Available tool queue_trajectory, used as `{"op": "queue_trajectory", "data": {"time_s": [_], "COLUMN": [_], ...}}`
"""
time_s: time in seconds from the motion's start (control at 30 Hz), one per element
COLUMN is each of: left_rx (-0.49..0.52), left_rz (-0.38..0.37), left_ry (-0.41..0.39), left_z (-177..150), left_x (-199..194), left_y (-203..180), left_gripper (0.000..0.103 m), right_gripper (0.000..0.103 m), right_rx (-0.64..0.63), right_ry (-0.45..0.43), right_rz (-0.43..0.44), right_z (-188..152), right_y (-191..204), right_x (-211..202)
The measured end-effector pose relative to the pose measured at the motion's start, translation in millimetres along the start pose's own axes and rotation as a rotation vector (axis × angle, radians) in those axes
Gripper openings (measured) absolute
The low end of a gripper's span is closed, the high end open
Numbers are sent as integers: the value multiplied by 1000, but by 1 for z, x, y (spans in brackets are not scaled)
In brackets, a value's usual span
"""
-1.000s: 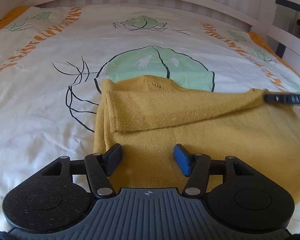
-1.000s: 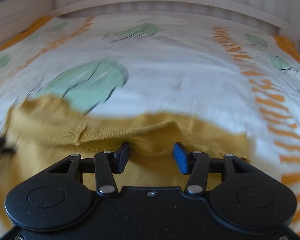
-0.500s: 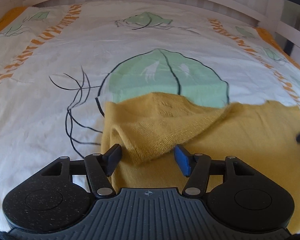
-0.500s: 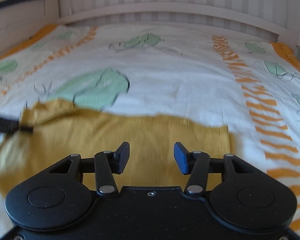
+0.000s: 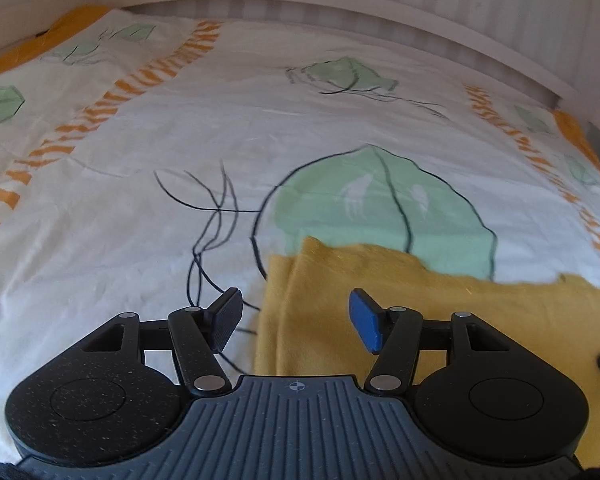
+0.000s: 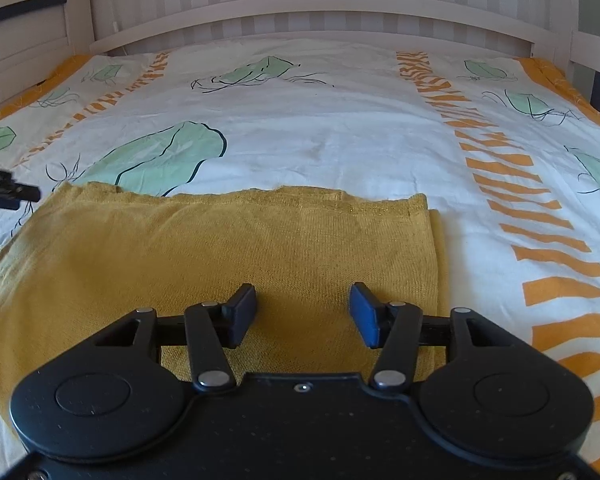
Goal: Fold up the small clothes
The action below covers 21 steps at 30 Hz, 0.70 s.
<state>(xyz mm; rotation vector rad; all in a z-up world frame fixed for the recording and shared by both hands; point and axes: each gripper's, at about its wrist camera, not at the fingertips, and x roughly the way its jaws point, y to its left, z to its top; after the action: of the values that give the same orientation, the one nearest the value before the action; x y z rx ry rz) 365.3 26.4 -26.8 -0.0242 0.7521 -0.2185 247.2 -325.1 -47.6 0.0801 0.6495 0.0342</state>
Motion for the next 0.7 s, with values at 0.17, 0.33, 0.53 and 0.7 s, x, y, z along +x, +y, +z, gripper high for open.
{"op": "queue_trajectory", "data": {"time_s": [0.17,0.33,0.53,0.7], "left_rx": [89,185,113,112], "left_rz": [-50,-17,-22,-1], "left_ry": [-10,48,55,34], "left_z": [-31,-69,-94,-100], "left_x": [-30,-37,-43,-41], "left_y": [-13,-15,4,-1], "left_gripper": [69,71,77,81], "right_gripper": [63,70,71,80], "right_rx": [-4,-82,-60,30], "right_ry": [-31,-9,5,9], "right_rz": [19,-1,-36,-62], "right_z": [-2,-22,-60,-67], "right_y": [8,16,1,-10], "right_x": [-22,-42,-61,-69]}}
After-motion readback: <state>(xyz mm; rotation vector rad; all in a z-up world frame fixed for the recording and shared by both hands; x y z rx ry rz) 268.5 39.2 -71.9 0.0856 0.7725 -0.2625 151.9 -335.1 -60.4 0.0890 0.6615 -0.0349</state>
